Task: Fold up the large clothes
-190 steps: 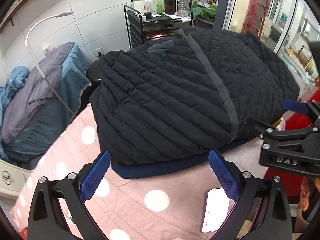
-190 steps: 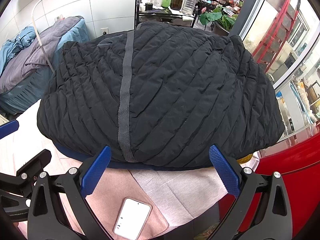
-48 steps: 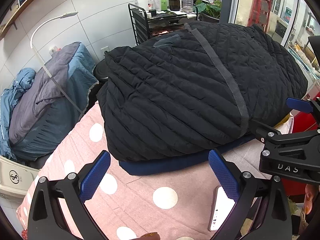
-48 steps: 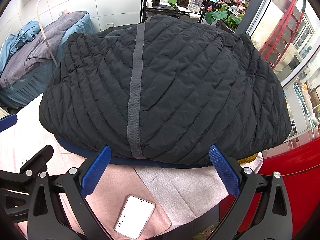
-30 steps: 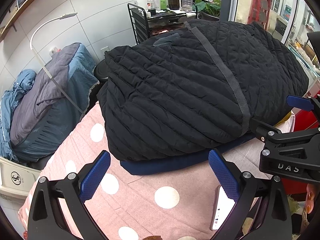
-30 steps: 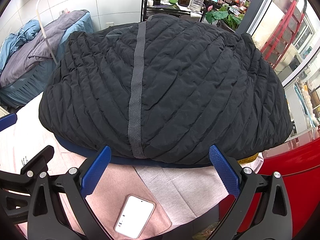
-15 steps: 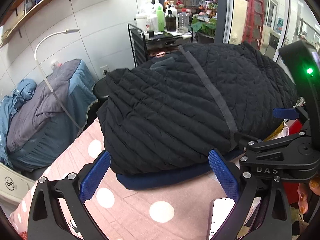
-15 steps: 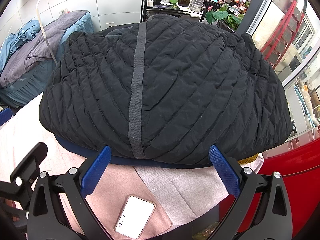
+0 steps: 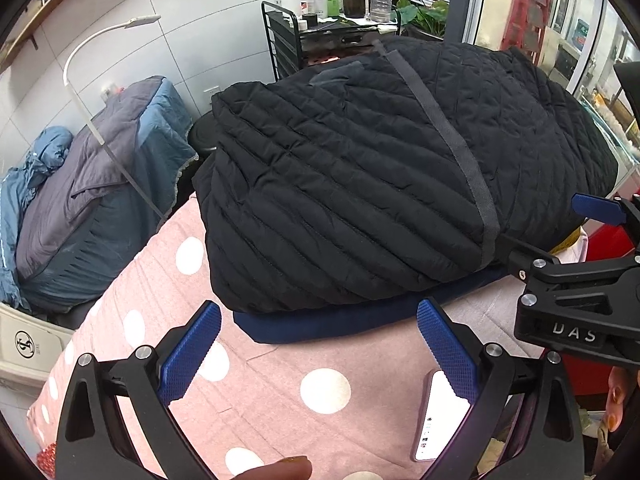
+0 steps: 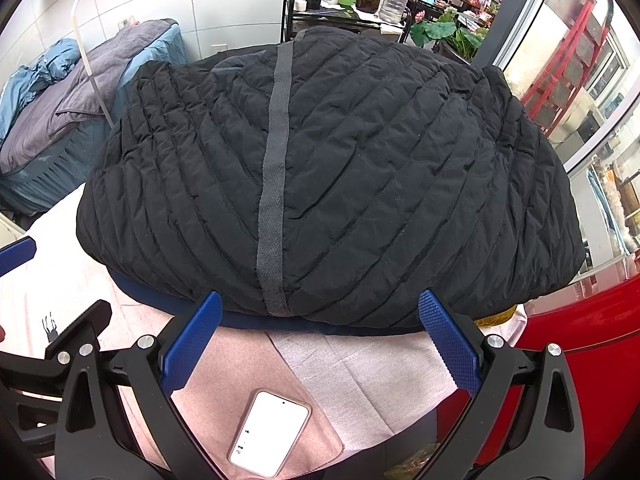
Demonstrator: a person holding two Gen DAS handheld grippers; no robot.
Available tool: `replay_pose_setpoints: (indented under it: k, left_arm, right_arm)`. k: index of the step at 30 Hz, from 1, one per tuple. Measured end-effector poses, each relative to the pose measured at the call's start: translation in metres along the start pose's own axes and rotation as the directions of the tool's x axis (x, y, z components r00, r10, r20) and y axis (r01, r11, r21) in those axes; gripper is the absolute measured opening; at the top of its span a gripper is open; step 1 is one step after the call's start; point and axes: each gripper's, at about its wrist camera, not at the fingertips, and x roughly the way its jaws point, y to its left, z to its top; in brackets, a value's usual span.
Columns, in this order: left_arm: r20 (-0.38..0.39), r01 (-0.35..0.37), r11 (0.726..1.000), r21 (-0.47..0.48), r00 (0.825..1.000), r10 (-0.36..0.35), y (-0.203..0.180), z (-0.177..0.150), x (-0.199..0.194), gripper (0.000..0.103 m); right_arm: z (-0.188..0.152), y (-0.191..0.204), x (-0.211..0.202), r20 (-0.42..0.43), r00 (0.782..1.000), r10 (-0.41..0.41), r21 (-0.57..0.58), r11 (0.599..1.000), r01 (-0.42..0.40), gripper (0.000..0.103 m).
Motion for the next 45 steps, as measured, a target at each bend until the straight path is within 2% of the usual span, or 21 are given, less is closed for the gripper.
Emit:
replay_pose_setpoints:
  k: [29, 35, 45]
  left_arm:
    - [-0.021, -0.018, 1.0, -0.019, 1.0, 0.018, 0.005, 0.001, 0.003, 0.097]
    - [-0.038, -0.045, 0.999, -0.025, 0.998, 0.045, 0.01, -0.005, 0.009, 0.097]
    - [-0.072, -0.042, 0.998, -0.043, 0.997, 0.039, 0.015, -0.014, 0.013, 0.097]
  right_arm:
    - [0.004, -0.003, 0.001, -0.003, 1.0, -0.016, 0.002, 1.0, 0.016, 0.097]
    - [0.003, -0.01, -0.005, 0.028, 0.998, -0.057, 0.028, 0.998, 0.056, 0.097]
    - [0.001, -0.015, -0.008, 0.053, 0.997, -0.059, 0.047, 0.997, 0.057, 0.097]
